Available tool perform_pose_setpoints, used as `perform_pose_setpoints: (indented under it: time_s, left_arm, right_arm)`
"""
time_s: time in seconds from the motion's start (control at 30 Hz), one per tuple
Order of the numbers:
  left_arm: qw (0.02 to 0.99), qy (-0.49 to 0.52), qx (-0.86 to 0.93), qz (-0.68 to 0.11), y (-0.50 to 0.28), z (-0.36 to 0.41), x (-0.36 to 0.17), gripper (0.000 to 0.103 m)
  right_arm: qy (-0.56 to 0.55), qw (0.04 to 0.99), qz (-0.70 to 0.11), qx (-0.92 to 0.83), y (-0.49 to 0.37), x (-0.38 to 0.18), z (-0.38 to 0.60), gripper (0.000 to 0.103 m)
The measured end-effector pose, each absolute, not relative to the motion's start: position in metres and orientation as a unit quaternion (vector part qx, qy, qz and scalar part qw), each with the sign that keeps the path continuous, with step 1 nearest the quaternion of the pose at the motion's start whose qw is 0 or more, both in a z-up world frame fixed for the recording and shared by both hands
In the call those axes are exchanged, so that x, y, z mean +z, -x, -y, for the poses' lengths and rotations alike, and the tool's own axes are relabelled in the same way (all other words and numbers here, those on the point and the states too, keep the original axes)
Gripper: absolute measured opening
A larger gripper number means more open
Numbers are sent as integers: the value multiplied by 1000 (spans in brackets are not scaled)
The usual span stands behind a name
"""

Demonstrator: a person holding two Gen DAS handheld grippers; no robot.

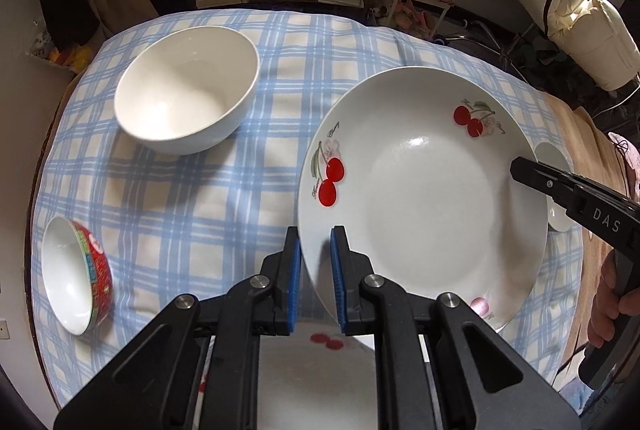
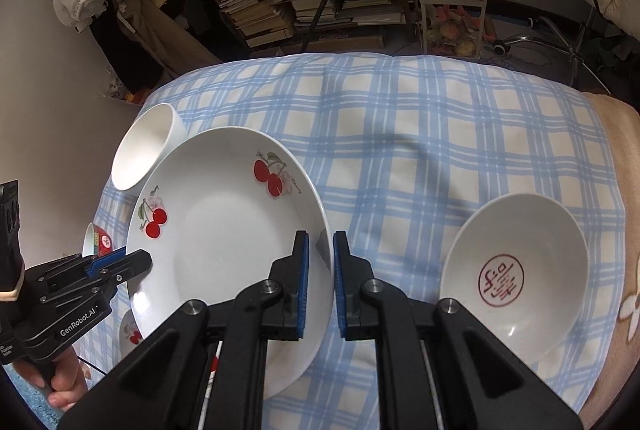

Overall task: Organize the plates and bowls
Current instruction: 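Lift and carry the held cherry plates with both tools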

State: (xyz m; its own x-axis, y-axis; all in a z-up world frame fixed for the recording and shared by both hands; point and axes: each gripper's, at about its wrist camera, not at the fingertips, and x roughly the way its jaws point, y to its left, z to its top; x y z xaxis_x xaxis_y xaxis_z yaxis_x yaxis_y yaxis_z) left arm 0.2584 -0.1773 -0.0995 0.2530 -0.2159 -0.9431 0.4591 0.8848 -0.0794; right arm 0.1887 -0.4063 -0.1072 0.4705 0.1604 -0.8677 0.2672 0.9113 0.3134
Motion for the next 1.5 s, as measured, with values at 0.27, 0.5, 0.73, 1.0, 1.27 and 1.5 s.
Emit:
perform_pose_setpoints:
  time_s: [0.27, 0.5, 0.73, 1.0, 1.27, 1.5]
  left_arm:
    - [789, -115, -209, -567, -230, 141, -84, 14]
    - [794, -111, -203, -562, -204, 107, -75, 14]
    - [792, -109, -190, -570, -182, 75, -77, 14]
    - [790, -107, -174, -579, -166, 49, -85, 14]
    - [783, -105, -166, -591, -158, 40, -104, 15]
    - [771, -107, -157, -608, -159, 36, -128, 15]
  right_arm:
    - [-211, 834, -510, -18, -165, -91, 372, 13]
    - [-204, 835, -510, -8, -145, -82, 341, 13]
    - [-204, 833, -514, 3, -129, -85, 310, 13]
    - [-187, 830, -525, 11, -118, -96, 280, 13]
    - [-189, 826, -530, 13, -110, -109, 268, 13]
    - [-211, 815, -539, 17, -108, -135, 267, 13]
